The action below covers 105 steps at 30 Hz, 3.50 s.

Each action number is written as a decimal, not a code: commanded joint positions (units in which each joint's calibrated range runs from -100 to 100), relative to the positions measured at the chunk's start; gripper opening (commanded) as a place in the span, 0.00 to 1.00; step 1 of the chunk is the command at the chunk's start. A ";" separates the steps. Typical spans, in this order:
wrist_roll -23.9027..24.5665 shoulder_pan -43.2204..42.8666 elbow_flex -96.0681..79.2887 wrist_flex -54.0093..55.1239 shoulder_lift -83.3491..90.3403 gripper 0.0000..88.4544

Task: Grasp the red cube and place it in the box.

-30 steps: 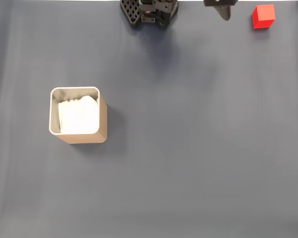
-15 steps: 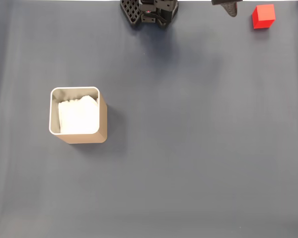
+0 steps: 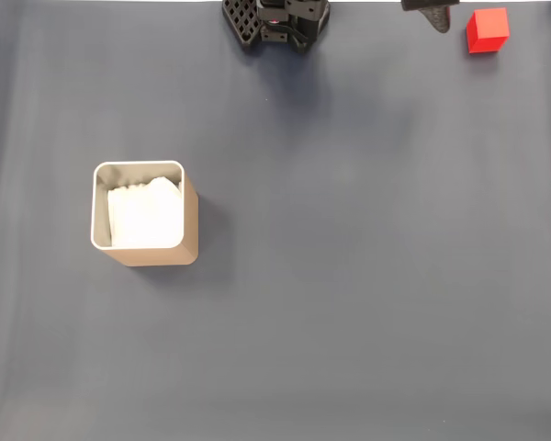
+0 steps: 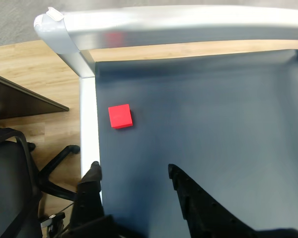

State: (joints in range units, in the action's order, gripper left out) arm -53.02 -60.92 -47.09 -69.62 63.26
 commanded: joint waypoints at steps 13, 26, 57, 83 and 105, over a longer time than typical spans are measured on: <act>-1.22 -0.39 2.42 5.56 -2.55 0.49; -0.59 -0.60 -1.68 13.11 -8.70 0.48; 0.78 -2.59 -10.62 31.99 -23.24 0.50; 1.90 -7.42 -10.89 40.53 -32.76 0.51; 2.10 -7.70 -12.17 46.76 -37.69 0.51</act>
State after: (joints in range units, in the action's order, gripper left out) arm -51.16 -68.36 -59.65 -24.13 25.72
